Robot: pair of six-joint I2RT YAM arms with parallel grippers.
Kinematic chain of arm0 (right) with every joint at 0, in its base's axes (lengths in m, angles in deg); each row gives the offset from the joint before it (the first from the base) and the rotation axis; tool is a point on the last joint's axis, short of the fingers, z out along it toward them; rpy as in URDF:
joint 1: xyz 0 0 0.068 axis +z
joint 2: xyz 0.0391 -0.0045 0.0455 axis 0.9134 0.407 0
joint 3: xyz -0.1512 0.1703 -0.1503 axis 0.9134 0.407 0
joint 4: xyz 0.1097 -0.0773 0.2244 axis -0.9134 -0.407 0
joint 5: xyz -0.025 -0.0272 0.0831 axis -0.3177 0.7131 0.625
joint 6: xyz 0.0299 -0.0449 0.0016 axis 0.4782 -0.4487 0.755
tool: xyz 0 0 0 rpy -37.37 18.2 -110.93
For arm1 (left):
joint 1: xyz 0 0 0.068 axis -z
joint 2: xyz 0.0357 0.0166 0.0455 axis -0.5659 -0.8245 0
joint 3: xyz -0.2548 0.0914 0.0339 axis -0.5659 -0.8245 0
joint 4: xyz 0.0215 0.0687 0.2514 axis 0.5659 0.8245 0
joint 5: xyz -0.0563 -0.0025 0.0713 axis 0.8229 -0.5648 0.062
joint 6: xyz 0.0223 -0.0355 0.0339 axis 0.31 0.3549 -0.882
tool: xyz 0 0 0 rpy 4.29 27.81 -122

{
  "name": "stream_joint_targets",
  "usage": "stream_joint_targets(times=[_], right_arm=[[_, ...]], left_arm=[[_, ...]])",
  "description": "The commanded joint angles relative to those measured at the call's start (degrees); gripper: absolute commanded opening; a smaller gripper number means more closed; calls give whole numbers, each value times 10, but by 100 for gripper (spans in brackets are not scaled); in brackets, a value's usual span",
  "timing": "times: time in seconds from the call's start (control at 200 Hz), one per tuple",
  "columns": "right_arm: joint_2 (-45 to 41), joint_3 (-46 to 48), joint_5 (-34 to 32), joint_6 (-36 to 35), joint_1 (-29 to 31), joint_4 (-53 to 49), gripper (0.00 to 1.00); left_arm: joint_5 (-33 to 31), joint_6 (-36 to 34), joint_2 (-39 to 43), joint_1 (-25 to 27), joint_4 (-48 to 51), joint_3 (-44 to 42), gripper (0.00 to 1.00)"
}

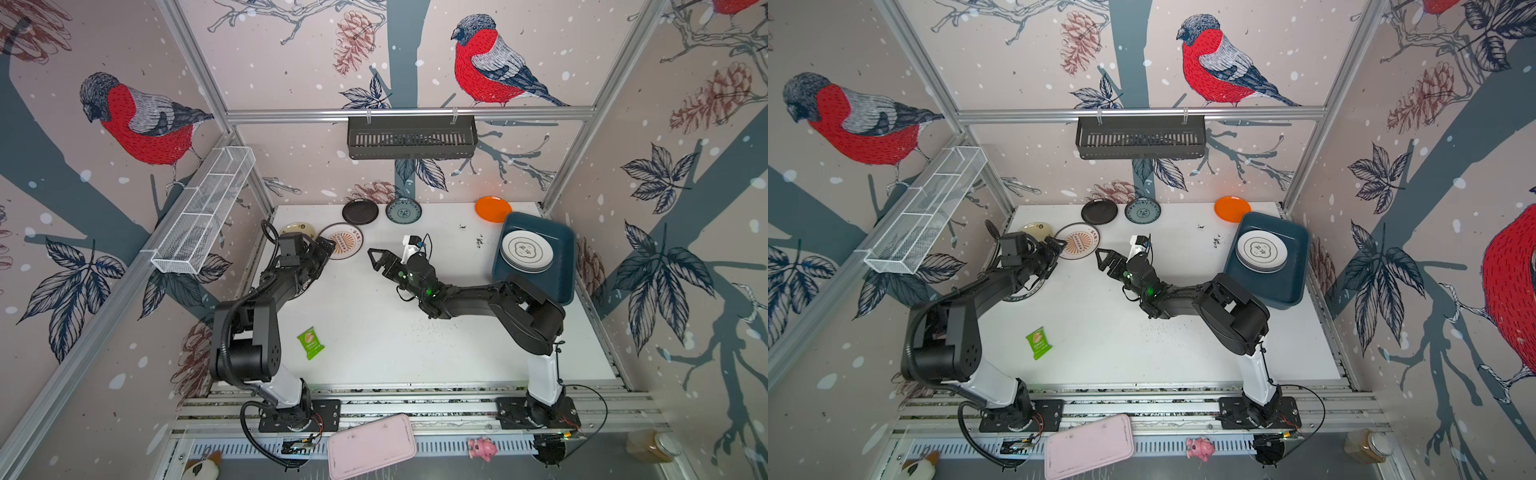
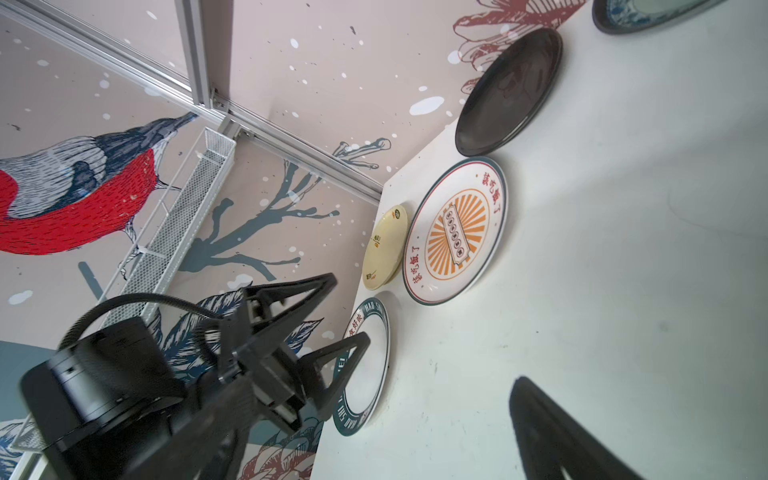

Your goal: Place the plates into the plastic bin on the countertop

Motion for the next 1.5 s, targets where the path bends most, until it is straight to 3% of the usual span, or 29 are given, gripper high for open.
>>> stream_joint_targets(times=[0.0,0.45,1.016,1.146,1.231,1.361,1.491], right_arm=[[-14,4,-13,-22,0,12,96],[-28,40,-18,-19,-10,28,98],[-51,112,-44,-13,-30,88,100],[-55,126,-53,-8,-36,100,100],[-60,142,-65,-2,-42,107,100],[-63,160,-67,8,-50,124,99],[-63,161,-68,14,-50,122,99]], left_arm=[[-1,4,-22,-1,12,29,86],[-9,14,-113,-2,-3,39,86],[-16,8,-238,-6,12,145,84],[-11,18,-258,-6,-2,147,67],[-11,23,-261,-6,-9,140,51],[-14,22,-261,-7,-8,139,41],[-15,24,-256,-7,-13,132,23]])
